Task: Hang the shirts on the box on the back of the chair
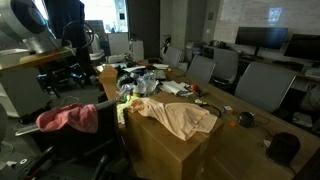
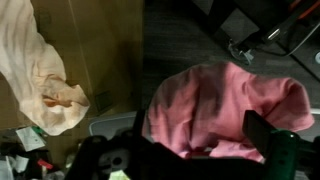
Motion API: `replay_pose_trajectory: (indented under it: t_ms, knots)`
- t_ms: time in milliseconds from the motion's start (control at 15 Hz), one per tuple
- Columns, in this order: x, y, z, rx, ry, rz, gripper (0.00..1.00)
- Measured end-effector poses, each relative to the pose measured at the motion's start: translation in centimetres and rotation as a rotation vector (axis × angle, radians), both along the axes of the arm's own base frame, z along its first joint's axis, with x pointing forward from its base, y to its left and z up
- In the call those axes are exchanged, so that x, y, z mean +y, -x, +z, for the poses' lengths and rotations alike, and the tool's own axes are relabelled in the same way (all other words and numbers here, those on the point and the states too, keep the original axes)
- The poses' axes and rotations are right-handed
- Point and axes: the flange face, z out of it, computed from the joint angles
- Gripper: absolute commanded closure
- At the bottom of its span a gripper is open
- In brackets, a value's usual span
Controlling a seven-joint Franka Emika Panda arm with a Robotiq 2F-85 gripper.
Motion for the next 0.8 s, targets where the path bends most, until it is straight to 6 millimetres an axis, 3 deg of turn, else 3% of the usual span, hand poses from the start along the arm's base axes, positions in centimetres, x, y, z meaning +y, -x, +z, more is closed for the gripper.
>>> replay_pose_trajectory:
  t_ms: [467,667,800]
  knots:
    - [-8.3,-8.1,6.8,-0.230,-0.109,-0.310,0.00]
    - [-9.5,-11.0,8.3,-0.306,-0.139,-0.408,0.00]
    - [-9.7,-13.1,8.2,-0.318,-0.150,-0.459,0.00]
